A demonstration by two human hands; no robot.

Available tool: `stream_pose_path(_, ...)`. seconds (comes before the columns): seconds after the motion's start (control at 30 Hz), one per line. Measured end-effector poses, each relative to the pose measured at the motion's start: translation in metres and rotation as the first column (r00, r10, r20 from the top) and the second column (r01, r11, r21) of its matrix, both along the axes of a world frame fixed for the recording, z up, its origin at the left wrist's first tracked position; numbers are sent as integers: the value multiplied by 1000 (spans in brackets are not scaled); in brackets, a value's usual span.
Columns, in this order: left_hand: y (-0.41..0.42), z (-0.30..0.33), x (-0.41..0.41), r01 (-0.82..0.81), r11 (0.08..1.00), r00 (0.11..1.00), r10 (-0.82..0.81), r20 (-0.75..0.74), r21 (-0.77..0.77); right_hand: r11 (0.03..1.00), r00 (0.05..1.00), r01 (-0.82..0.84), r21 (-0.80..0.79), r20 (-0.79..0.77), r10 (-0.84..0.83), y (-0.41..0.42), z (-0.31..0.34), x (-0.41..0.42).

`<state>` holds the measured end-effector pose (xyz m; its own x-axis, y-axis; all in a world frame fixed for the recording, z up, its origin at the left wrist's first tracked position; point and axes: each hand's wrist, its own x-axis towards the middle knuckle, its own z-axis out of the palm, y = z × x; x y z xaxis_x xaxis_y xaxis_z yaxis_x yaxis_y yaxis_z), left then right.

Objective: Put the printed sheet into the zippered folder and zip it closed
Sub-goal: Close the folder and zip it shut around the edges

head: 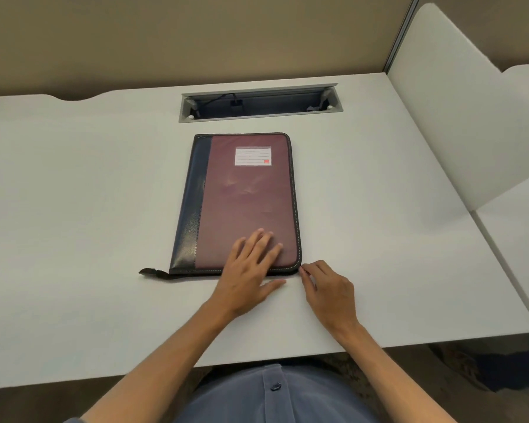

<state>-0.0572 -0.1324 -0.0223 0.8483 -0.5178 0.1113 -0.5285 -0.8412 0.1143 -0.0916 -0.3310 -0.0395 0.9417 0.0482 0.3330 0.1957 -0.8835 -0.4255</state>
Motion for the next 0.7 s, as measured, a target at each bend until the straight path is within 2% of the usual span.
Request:
stream_pose_path(0.13, -19, -4, 9, 15, 997, 1000, -15, -7, 72, 999, 999, -24, -22, 33, 24, -7, -2, 4)
stream_pose_path(0.33, -20, -7, 8, 36, 999, 996, -38, 76, 28, 996, 997, 31, -78, 67, -26, -16, 1, 34)
stream_pose_path(0.5, -20, -6, 6, 42, 999, 995, -41, 96, -11, 996, 999, 21, -82, 28, -19, -15, 5, 69)
stream_pose_path(0.7, -18, -6, 1, 73, 997, 994, -73, 85, 10, 996, 998, 0, -86, -64, -6, -11, 11, 142)
